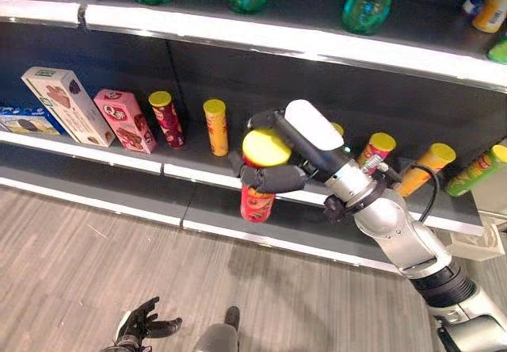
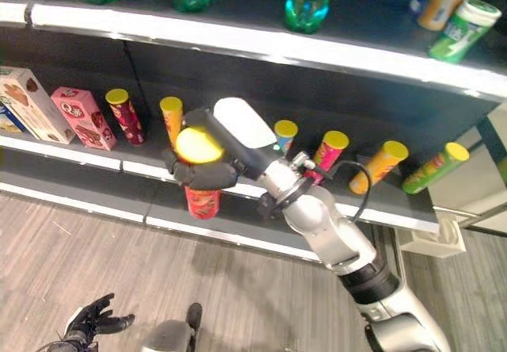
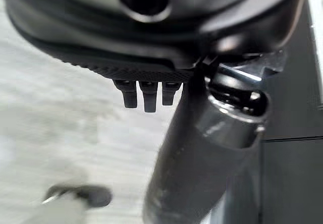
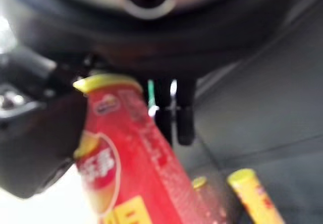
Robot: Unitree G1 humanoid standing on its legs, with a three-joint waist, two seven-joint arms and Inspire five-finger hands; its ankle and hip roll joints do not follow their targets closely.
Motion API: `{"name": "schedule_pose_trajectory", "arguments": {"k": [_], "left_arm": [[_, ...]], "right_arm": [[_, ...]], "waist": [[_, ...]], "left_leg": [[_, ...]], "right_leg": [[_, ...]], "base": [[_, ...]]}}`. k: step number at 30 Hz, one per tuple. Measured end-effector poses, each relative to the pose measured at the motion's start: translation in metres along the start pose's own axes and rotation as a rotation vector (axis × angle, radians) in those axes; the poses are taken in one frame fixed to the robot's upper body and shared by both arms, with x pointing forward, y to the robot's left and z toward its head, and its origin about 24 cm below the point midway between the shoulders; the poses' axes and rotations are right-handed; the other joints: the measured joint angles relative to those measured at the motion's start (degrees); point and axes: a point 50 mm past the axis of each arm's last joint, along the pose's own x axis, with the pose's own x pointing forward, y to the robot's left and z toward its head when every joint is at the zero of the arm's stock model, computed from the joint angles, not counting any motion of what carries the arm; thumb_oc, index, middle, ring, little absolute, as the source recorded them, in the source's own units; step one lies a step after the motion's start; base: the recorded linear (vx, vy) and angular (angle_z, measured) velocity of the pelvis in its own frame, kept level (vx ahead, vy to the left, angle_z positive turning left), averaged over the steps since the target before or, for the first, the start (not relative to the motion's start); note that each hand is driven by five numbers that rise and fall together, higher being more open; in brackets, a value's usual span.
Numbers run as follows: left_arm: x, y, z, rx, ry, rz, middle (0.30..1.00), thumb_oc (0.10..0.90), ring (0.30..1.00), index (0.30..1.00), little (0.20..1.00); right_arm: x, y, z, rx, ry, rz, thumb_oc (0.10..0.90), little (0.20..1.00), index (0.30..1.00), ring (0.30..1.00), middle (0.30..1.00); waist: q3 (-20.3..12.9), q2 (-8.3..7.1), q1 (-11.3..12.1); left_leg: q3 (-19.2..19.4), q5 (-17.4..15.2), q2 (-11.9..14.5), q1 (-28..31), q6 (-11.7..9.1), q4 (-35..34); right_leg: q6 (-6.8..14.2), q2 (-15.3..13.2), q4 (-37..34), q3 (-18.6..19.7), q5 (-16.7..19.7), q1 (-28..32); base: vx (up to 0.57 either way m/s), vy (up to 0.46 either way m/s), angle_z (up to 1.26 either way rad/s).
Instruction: Put the goods on the table back onto the shelves and tidy them up.
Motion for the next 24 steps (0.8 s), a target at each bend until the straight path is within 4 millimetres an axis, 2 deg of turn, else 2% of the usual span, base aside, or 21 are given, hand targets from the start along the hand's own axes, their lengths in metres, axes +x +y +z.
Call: {"name": "schedule_pose_trajectory", "arguments": {"k": [1, 2, 3, 5, 6, 9, 13, 15, 16, 17, 18, 20, 21, 22, 24], "left_arm": [[-0.001, 0.001, -0.002, -0.005, 0.008, 0.005, 0.9, 0.8, 0.9, 0.9, 0.9], [-0.003, 0.001, -0.011, -0.001, 0.037, 0.004, 0.9, 0.8, 0.9, 0.9, 0.9], [-0.005, -0.001, -0.015, 0.005, 0.047, -0.004, 0.9, 0.8, 0.9, 0.9, 0.9], [-0.005, -0.01, -0.018, 0.01, 0.06, -0.029, 0.9, 0.8, 0.9, 0.9, 0.9], [-0.006, -0.014, -0.021, 0.024, 0.067, -0.042, 0.9, 0.8, 0.9, 0.9, 0.9], [-0.01, -0.027, -0.03, 0.011, 0.089, -0.071, 0.9, 0.8, 0.9, 0.9, 0.9], [-0.015, -0.027, -0.041, 0.01, 0.124, -0.069, 0.9, 0.8, 0.9, 0.9, 0.9], [-0.016, -0.025, -0.044, 0.013, 0.131, -0.054, 0.9, 0.8, 0.9, 0.9, 0.9], [-0.016, -0.025, -0.043, 0.013, 0.13, -0.05, 0.9, 0.8, 0.9, 0.9, 0.9], [-0.016, -0.025, -0.043, 0.014, 0.131, -0.049, 0.9, 0.8, 0.9, 0.9, 0.9], [-0.016, -0.026, -0.043, 0.013, 0.127, -0.051, 0.9, 0.8, 0.9, 0.9, 0.9], [-0.015, -0.028, -0.041, 0.01, 0.121, -0.057, 0.9, 0.8, 0.9, 0.9, 0.9], [-0.014, -0.029, -0.04, 0.01, 0.119, -0.059, 0.9, 0.8, 0.9, 0.9, 0.9], [-0.014, -0.029, -0.04, 0.01, 0.12, -0.059, 0.9, 0.8, 0.9, 0.9, 0.9], [-0.009, -0.037, -0.028, 0.029, 0.084, -0.087, 0.9, 0.8, 0.9, 0.9, 0.9]], "right_arm": [[0.0, 0.002, -0.003, 0.006, 0.016, -0.001, 0.4, 0.3, 0.3, 0.3, 0.3], [0.0, 0.003, -0.007, -0.001, 0.038, 0.004, 0.4, 0.3, 0.3, 0.3, 0.3], [-0.001, 0.001, -0.008, -0.023, 0.041, 0.006, 0.4, 0.3, 0.3, 0.3, 0.3], [-0.004, 0.001, -0.01, -0.046, 0.053, 0.008, 0.4, 0.3, 0.3, 0.3, 0.3], [-0.006, 0.001, -0.012, -0.05, 0.06, 0.012, 0.4, 0.3, 0.3, 0.3, 0.3], [-0.004, 0.002, -0.013, -0.064, 0.065, 0.007, 0.4, 0.3, 0.3, 0.3, 0.3], [-0.004, 0.005, -0.016, -0.069, 0.08, 0.01, 0.4, 0.3, 0.3, 0.3, 0.3], [-0.006, 0.011, -0.031, -0.059, 0.149, 0.022, 0.4, 0.3, 0.3, 0.3, 0.3], [-0.008, 0.013, -0.038, -0.058, 0.185, 0.03, 0.4, 0.3, 0.3, 0.3, 0.3], [-0.01, 0.016, -0.044, -0.06, 0.212, 0.038, 0.4, 0.3, 0.3, 0.3, 0.3], [-0.012, 0.018, -0.048, -0.065, 0.232, 0.039, 0.4, 0.3, 0.3, 0.3, 0.3], [-0.015, 0.02, -0.059, -0.08, 0.284, 0.04, 0.4, 0.3, 0.3, 0.3, 0.3], [-0.017, 0.02, -0.067, -0.088, 0.32, 0.031, 0.4, 0.3, 0.3, 0.3, 0.3], [-0.019, 0.021, -0.073, -0.089, 0.352, 0.03, 0.4, 0.3, 0.3, 0.3, 0.3], [-0.014, 0.006, -0.08, -0.126, 0.381, -0.049, 0.4, 0.3, 0.3, 0.3, 0.3]], "waist": [[0.0, 0.0, 0.0], [-0.4, -0.78, -0.3], [-0.7, -1.18, -0.4], [-0.8, -1.24, -1.4], [-0.7, -1.19, -1.3], [-0.8, -1.12, -0.1], [-0.7, -0.72, 0.6], [-0.7, -0.68, 0.8], [-0.7, -0.73, 0.9], [-0.7, -0.82, 1.2], [-0.6, -0.67, 1.0], [0.4, 0.23, 0.6], [1.5, 0.33, 0.5], [1.7, 0.38, 0.6], [4.4, 0.98, 0.6]], "left_leg": [[0.5, 0.4, -0.1, 1.7, 0.4, -1.8], [1.4, 0.9, -1.8, 3.0, 0.4, -3.0], [0.9, 0.5, -2.9, 3.2, 0.4, -3.5], [-0.4, 0.8, -4.1, 3.0, 0.0, -4.2], [-0.4, 0.7, -4.5, 2.7, -0.1, -4.3], [0.3, 0.6, -5.9, 2.5, 0.4, -4.3], [-0.1, 1.0, -6.0, 0.7, 0.9, -4.2], [-0.8, 1.0, -6.0, -0.1, 1.0, -4.2], [-1.0, 1.0, -6.1, -0.7, 1.0, -4.2], [-1.3, 1.1, -6.1, -1.2, 0.8, -4.2], [-1.7, 1.4, -5.9, -1.6, 0.4, -4.2], [-2.4, 1.6, -4.3, -2.7, -1.2, -4.3], [-2.5, 1.6, -3.4, -2.9, -2.0, -4.4], [-2.5, 1.6, -2.8, -3.4, -2.2, -4.4], [-3.0, 2.4, -2.0, -5.9, -3.3, -4.4]], "right_leg": [[0.5, 2.8, 0.4, -0.4, -2.4, -0.7], [-2.2, 5.7, 0.2, -4.2, -4.0, -1.5], [-2.9, 7.1, -1.1, -4.1, -4.3, -2.7], [-3.8, 11.4, -5.7, -2.0, -4.1, -4.4], [-3.9, 12.7, -8.0, 1.7, -3.6, -4.3], [-5.2, 11.2, -13.2, 3.1, -2.3, -3.4], [-3.2, 9.7, -18.6, 2.4, -0.3, -0.6], [-2.3, 9.6, -22.6, 2.2, 1.8, 3.0], [-2.3, 9.7, -24.5, 1.9, 4.1, 4.7], [-1.9, 9.9, -26.2, 0.9, 5.8, 6.3], [-1.9, 10.3, -27.5, 0.2, 5.8, 6.8], [-2.5, 12.2, -28.6, -0.8, 6.0, 6.6], [-3.5, 13.1, -28.6, -0.9, 5.7, 6.4], [-3.7, 13.7, -28.6, -0.9, 5.6, 5.9], [-4.6, 14.5, -28.6, -1.0, 6.0, 3.5]], "base": [[-0.03, 0.093, -0.26], [0.0, 0.036, -0.15], [0.03, 0.052, 0.09], [0.05, 0.017, 0.35], [0.03, 0.006, 0.37], [0.01, -0.01, 0.04], [0.0, -0.01, 0.01], [0.02, -0.037, 0.13], [0.02, -0.047, 0.15], [0.01, -0.044, 0.16], [0.0, -0.043, 0.29], [0.0, -0.054, 0.18], [-0.01, -0.049, -0.02], [-0.04, -0.043, 0.0], [-0.08, -0.06, 0.02]]}}
